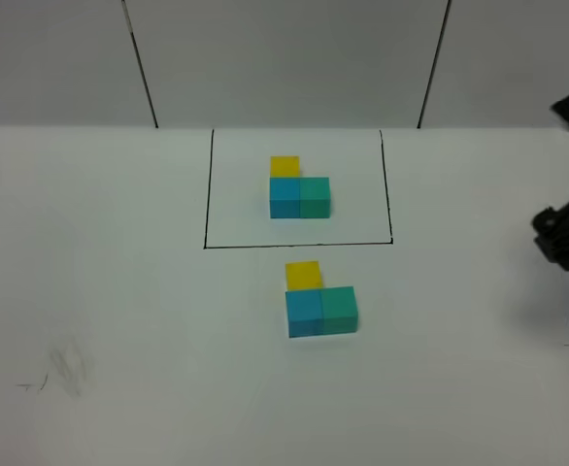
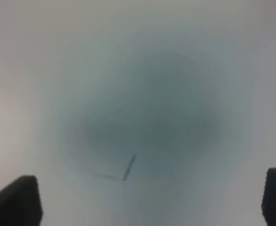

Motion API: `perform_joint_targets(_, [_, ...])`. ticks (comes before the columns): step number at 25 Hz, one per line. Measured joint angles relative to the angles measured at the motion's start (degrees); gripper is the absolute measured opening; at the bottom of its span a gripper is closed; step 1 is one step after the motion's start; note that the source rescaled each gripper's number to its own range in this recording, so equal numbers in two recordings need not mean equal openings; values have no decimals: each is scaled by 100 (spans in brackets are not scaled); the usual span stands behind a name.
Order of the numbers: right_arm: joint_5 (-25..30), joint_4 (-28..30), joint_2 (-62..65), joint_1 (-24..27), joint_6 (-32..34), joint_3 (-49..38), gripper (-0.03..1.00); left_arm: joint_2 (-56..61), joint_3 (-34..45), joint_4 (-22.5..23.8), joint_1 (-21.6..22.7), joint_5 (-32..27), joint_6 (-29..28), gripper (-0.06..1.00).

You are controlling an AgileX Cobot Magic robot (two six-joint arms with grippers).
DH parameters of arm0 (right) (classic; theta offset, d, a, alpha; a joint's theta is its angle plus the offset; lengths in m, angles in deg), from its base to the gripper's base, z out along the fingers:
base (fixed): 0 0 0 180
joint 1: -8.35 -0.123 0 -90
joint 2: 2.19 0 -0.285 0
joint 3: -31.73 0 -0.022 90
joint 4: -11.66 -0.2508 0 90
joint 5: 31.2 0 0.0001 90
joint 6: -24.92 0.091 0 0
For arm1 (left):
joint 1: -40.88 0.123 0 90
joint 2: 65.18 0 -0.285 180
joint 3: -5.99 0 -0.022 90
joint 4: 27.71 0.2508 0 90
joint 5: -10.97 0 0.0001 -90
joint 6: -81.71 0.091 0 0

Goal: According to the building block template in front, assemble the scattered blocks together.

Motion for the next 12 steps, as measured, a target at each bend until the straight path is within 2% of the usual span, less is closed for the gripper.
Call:
perform_joint_targets(5, [-42, 286, 1307, 950, 382, -891, 97, 0, 0, 0, 0, 0, 0, 50])
perform_joint_targets(9, [-85, 427, 2369, 1404, 521, -1393, 97, 0, 0, 0, 0, 0, 0, 50])
perform_joint_targets(12, [99, 451, 3203, 1585, 523, -1658, 97, 0, 0, 0, 0, 0, 0, 50])
